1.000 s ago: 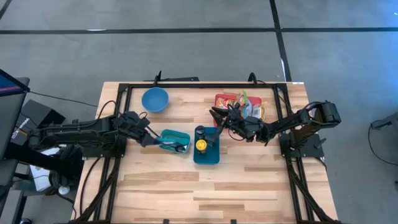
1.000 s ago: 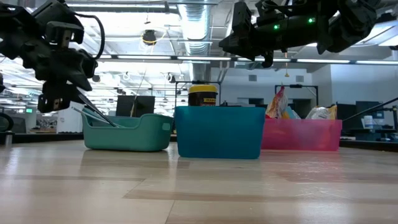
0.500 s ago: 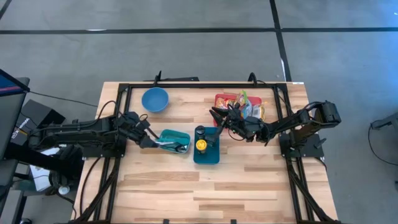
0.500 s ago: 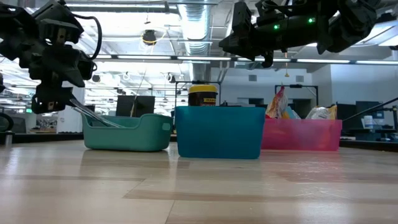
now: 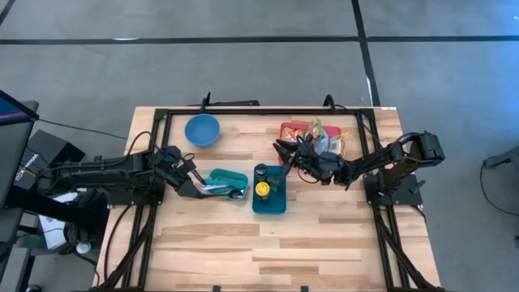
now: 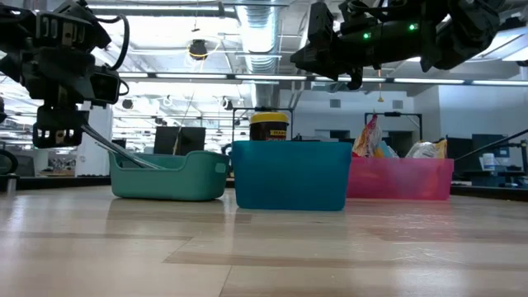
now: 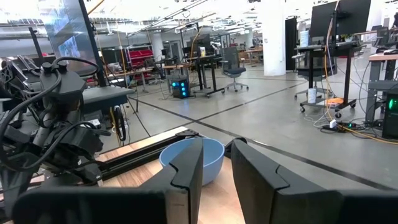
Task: Pick & Place Food Item
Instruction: Put the black spoon into the green bin
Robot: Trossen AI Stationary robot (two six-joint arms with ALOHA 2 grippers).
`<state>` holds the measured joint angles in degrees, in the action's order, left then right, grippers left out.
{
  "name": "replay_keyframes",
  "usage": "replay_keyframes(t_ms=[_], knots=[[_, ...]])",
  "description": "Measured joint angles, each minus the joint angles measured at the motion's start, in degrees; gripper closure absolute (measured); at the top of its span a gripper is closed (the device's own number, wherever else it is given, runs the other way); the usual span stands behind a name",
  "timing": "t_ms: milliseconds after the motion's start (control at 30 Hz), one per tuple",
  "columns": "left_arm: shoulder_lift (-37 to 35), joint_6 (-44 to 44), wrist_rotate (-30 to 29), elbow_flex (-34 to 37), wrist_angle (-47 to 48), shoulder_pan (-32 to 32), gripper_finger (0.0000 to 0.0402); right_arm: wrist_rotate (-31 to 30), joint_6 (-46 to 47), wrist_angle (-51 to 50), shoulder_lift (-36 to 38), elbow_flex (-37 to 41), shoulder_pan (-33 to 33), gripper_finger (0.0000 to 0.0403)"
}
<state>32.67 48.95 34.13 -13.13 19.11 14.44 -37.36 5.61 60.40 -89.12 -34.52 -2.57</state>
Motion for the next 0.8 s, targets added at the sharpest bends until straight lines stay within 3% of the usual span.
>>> replay_keyframes(t_ms=[333,600,800], knots=[[0.01,-0.02,-2.51,0.0,-0.59,0.0,0.0216,0.0,0.0,0.0,-0.02,0.0,0.02,0.0324],[-0.01,1.3,-4.01,-0.03,-15.44,3.8,0.0216,0.0,0.02,0.02,-0.01,0.0,0.15,0.0324],[0.07,1.11,-4.15,-0.04,-11.16,7.56,0.0216,0.02,0.02,0.02,0.0,0.0,0.15,0.0324]])
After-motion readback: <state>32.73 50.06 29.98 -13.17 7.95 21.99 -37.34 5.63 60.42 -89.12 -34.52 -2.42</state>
